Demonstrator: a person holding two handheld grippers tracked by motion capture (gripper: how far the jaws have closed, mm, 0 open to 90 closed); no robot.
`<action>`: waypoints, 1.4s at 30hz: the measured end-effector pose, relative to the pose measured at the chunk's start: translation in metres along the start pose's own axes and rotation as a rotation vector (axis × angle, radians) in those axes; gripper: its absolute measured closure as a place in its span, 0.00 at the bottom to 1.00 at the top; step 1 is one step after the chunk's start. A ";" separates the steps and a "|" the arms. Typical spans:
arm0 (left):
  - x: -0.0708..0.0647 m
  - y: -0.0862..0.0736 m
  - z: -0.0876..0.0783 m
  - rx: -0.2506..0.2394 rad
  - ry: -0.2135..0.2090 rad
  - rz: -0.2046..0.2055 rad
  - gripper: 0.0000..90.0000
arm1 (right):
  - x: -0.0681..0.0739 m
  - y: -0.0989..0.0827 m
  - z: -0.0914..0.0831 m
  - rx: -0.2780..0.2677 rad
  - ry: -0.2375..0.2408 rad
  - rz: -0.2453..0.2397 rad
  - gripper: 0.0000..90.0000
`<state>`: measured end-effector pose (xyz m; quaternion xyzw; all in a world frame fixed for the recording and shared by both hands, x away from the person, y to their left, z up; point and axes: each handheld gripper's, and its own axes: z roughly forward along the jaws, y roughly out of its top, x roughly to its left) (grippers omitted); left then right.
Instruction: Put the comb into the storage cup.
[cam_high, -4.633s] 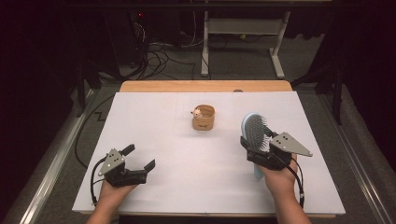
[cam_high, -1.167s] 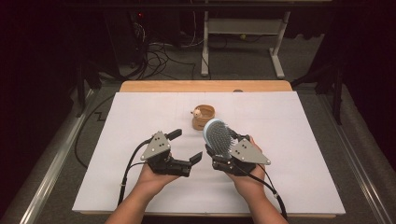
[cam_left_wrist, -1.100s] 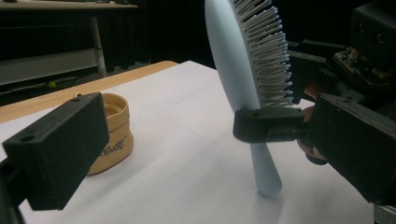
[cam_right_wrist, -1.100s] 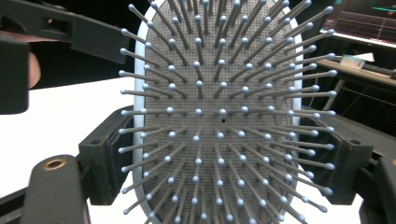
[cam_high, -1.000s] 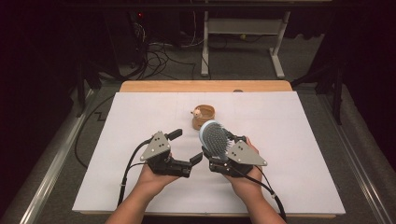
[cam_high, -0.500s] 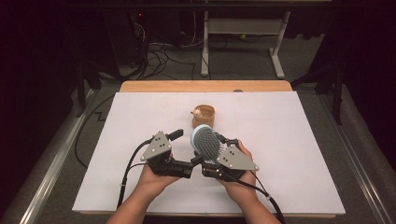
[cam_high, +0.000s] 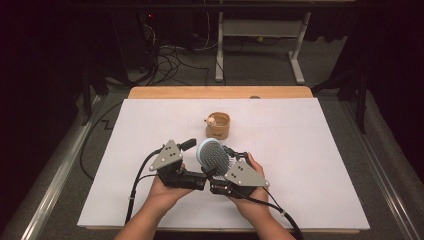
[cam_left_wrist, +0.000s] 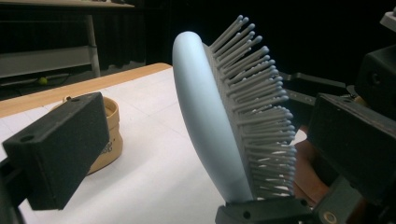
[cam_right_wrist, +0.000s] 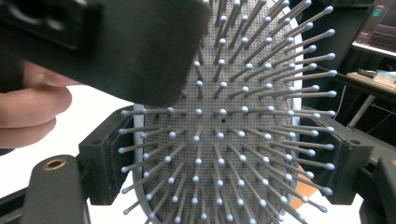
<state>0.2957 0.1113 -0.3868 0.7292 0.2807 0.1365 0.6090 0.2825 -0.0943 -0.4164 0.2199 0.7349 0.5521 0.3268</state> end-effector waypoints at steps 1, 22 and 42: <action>0.000 0.000 0.000 0.001 -0.002 -0.004 0.00 | 0.001 0.000 0.000 0.001 0.003 0.000 0.23; 0.004 -0.001 0.000 0.011 -0.033 -0.040 0.18 | 0.009 0.001 0.002 0.002 0.008 -0.024 0.23; 0.000 -0.002 -0.003 -0.002 -0.058 -0.005 0.41 | 0.009 0.000 0.004 0.012 -0.002 -0.022 0.23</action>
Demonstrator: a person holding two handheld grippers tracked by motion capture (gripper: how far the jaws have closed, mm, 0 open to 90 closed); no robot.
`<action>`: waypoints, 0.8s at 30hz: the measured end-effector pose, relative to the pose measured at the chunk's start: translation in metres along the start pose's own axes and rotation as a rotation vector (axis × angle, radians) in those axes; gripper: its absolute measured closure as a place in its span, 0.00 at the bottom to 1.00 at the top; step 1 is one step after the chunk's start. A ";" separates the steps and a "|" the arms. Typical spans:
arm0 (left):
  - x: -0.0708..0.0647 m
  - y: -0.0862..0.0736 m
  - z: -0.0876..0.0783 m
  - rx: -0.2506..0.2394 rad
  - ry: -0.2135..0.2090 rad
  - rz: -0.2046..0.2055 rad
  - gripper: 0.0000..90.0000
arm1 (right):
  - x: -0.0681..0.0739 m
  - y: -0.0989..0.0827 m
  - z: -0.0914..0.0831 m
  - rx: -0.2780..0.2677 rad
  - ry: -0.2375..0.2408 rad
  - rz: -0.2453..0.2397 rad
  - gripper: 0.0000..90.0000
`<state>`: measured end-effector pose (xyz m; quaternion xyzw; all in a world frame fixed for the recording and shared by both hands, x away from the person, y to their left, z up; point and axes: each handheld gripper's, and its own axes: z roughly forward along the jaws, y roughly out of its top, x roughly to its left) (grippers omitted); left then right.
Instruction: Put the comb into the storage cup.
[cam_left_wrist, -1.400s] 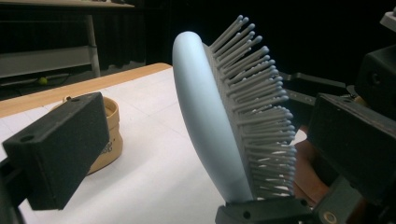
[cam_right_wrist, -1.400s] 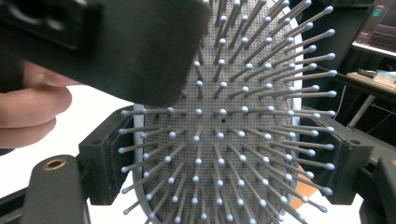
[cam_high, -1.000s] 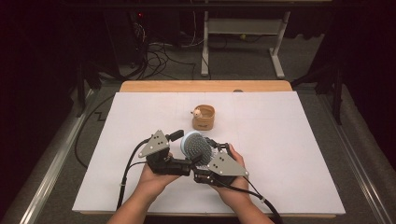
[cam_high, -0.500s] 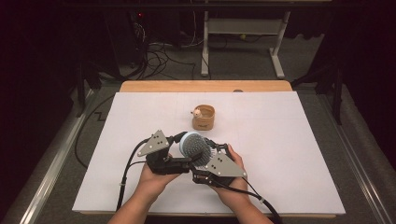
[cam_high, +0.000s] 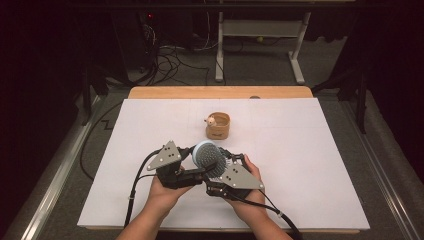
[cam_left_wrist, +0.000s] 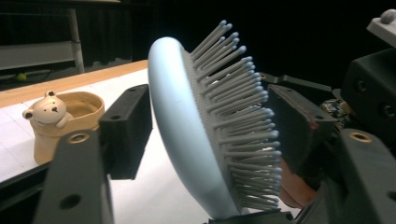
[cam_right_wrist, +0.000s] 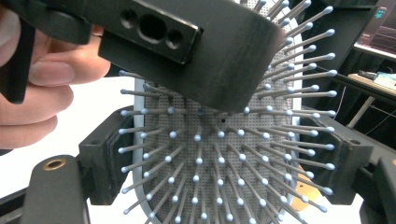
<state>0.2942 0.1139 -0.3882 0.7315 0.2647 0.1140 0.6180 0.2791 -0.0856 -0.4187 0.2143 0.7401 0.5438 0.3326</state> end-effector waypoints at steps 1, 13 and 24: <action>0.000 0.000 0.000 -0.001 0.000 0.004 0.43 | 0.000 0.000 0.000 0.001 0.000 0.000 0.23; 0.000 0.001 -0.002 0.004 0.006 -0.013 0.50 | 0.001 0.000 0.000 0.003 -0.005 -0.011 0.23; -0.003 0.002 -0.005 0.007 0.030 -0.021 0.56 | 0.004 0.002 0.001 0.007 -0.022 -0.035 0.22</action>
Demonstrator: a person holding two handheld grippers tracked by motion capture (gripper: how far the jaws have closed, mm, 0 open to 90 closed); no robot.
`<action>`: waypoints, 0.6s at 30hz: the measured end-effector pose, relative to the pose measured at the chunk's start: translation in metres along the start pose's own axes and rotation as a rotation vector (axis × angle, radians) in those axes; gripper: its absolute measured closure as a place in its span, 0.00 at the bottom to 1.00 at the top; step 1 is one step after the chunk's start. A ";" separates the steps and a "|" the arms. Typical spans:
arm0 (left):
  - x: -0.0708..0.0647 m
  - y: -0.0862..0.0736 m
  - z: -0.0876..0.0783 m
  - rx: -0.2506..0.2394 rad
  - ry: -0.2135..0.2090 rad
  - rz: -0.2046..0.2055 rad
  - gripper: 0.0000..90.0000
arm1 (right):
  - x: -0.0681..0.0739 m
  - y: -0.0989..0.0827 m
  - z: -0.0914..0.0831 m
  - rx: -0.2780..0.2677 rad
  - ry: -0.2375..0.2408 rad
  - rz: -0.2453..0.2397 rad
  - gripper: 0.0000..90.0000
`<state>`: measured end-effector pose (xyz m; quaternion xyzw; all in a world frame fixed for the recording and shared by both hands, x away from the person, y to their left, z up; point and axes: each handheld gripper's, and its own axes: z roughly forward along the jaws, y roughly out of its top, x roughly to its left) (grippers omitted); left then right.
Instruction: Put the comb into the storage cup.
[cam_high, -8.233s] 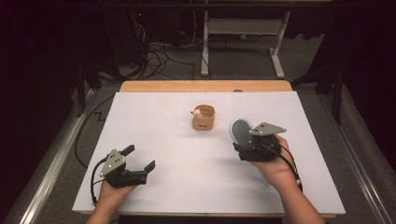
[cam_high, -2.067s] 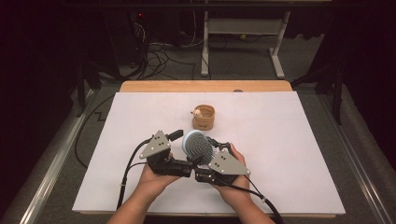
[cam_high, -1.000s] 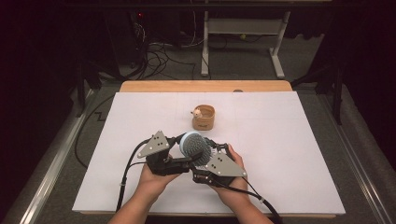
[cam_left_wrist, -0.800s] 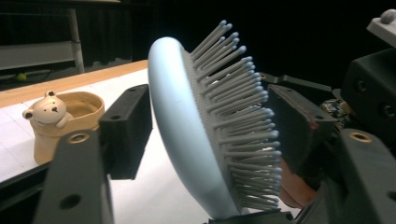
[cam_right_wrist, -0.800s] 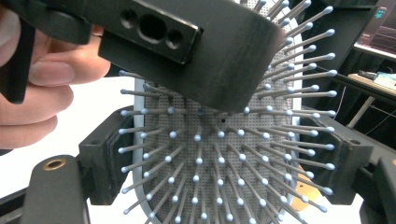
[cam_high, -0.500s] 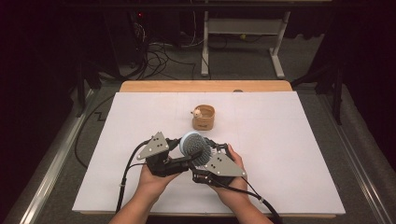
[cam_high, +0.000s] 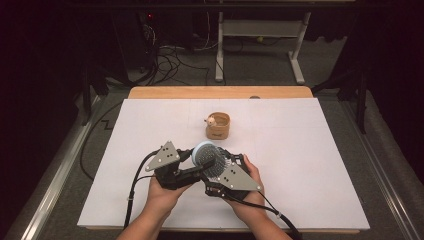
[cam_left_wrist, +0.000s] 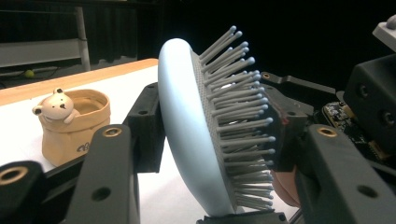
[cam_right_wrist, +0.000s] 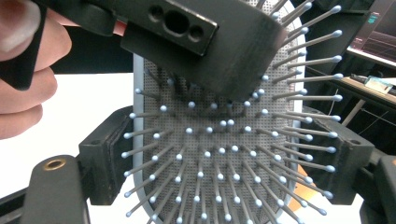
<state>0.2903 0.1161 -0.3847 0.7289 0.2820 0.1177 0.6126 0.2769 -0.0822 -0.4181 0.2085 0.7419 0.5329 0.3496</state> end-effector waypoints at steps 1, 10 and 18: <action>0.000 0.000 0.000 -0.002 0.001 -0.002 0.57 | 0.000 0.000 0.000 -0.002 -0.002 -0.001 0.22; -0.004 0.001 -0.002 -0.015 0.017 -0.002 0.61 | 0.002 0.001 -0.001 -0.007 -0.018 -0.019 0.22; -0.005 0.002 -0.002 -0.024 0.015 -0.003 0.63 | 0.003 0.003 0.000 -0.008 -0.027 -0.020 0.22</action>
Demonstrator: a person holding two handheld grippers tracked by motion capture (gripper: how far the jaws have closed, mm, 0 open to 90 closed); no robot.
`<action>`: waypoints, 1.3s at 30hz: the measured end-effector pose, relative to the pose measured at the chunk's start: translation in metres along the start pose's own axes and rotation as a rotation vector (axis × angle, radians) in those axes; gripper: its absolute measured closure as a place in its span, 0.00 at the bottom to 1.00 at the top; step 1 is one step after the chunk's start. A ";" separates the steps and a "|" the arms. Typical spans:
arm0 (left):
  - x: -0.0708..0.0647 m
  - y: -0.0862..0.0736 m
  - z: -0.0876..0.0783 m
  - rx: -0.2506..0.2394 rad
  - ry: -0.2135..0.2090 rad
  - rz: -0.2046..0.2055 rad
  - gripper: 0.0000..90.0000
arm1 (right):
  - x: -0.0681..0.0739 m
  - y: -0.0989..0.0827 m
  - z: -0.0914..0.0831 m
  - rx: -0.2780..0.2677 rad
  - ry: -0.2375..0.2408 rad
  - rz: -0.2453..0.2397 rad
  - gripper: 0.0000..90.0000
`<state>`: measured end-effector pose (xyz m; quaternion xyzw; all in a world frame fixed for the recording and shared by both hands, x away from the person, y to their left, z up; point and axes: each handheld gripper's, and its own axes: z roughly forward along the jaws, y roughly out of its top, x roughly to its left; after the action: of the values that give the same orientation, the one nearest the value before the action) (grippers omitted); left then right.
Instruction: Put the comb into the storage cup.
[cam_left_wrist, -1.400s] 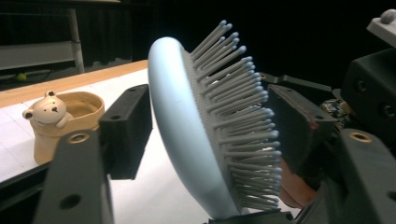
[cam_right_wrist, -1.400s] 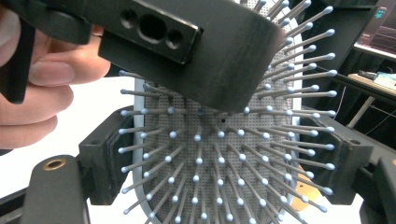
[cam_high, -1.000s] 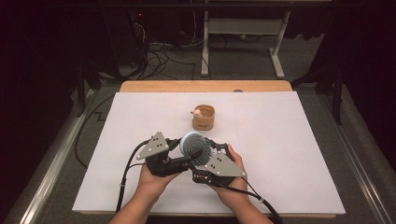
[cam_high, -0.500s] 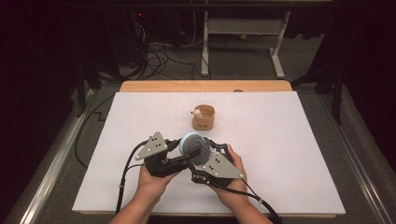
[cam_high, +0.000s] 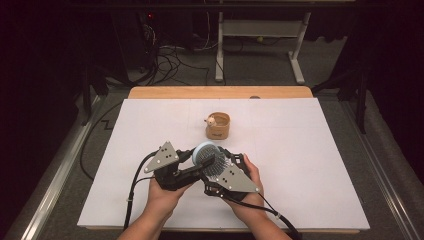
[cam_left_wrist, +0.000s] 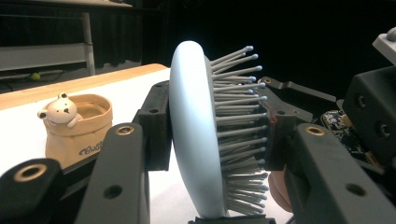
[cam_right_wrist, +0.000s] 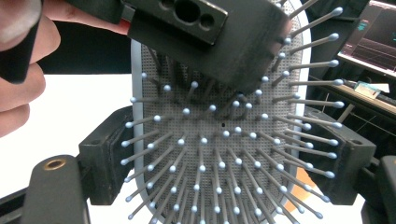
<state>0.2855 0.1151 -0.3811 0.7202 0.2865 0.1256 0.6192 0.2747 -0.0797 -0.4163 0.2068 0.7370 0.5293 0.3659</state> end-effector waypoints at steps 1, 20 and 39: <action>0.000 0.000 0.000 0.001 0.001 0.002 0.63 | 0.000 0.000 0.000 -0.003 -0.005 -0.002 0.22; -0.001 0.001 -0.002 -0.016 -0.003 0.013 0.63 | -0.004 -0.002 0.003 0.023 0.042 0.061 0.07; 0.008 0.007 -0.016 -0.048 0.067 0.039 0.63 | -0.005 -0.006 0.003 0.042 0.064 0.064 0.00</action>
<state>0.2848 0.1320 -0.3725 0.7059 0.2899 0.1685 0.6239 0.2807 -0.0833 -0.4206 0.2209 0.7522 0.5317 0.3206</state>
